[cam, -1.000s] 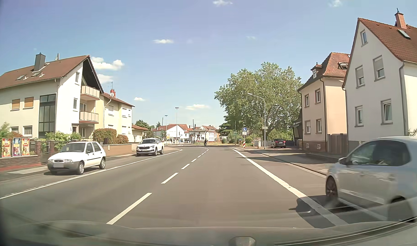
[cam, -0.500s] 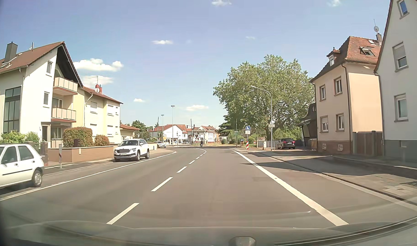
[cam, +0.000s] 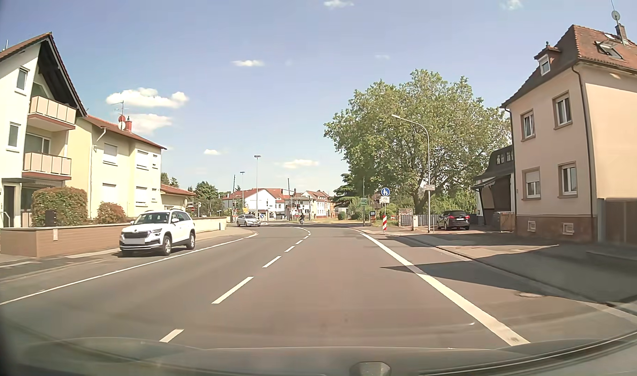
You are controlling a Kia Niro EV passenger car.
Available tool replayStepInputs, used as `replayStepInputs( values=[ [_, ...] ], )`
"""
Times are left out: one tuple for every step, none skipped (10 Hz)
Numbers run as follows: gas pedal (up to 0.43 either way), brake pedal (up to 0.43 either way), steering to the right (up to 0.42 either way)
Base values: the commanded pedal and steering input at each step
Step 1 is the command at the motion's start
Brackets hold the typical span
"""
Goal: Follow the waypoints while adhering to traffic rules and regulations
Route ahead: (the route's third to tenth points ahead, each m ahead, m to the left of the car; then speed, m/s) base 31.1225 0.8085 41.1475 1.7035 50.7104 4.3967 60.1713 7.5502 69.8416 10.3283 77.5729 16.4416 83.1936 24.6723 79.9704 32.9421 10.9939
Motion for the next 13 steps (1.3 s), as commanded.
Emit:
replayStepInputs(
  values=[
    [0.000, 0.152, 0.001],
    [0.000, 0.152, 0.001],
    [0.000, 0.159, 0.001],
    [0.000, 0.159, 0.001],
    [0.000, 0.159, 0.001],
    [0.000, 0.159, 0.001],
    [0.000, 0.165, 0.001],
    [0.000, 0.165, 0.001],
    [0.000, 0.165, 0.000],
    [0.000, 0.165, 0.000],
    [0.000, 0.165, 0.000],
    [0.000, 0.171, 0.000],
    [0.000, 0.171, 0.000]
  ],
)
